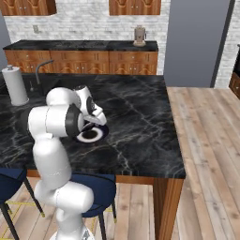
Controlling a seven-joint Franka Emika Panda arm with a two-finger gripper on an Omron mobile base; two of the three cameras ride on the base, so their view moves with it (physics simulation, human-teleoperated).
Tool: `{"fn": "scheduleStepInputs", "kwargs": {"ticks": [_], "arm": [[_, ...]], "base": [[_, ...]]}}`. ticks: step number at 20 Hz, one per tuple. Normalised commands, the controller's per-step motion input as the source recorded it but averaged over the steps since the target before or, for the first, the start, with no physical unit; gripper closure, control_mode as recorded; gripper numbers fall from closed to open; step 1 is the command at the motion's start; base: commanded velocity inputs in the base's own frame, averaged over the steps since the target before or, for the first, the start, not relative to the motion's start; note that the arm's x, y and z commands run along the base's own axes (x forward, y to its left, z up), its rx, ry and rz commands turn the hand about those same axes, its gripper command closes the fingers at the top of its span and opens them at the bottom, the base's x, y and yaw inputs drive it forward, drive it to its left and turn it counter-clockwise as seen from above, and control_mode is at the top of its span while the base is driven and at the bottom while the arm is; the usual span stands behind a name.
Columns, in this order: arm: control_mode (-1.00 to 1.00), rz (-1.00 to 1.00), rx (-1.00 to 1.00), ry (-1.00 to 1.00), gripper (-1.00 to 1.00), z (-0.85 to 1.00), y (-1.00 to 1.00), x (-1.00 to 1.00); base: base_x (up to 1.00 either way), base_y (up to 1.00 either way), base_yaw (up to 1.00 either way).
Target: Take the fish from the fridge and place it on the digital scale on the counter by the fridge. Wait a few seconds for a reading, then move it to the plate on the dining counter.
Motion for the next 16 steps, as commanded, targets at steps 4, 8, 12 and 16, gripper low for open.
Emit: {"fn": "scheduleStepInputs", "kwargs": {"ticks": [4,8,12,16], "arm": [[-1.0,-0.21,0.0,0.05,1.0,-0.35,0.0,0.48],[-1.0,-0.2,0.0,0.07,1.0,-0.33,0.0,0.33],[-1.0,-0.19,0.0,0.06,1.0,-0.28,-0.04,0.29],[-1.0,-0.17,0.0,0.03,1.0,-0.27,-0.01,0.06]], "base": [[0.0,0.0,0.0],[0.0,0.0,0.0],[0.0,0.0,0.0],[0.0,0.0,0.0]]}}
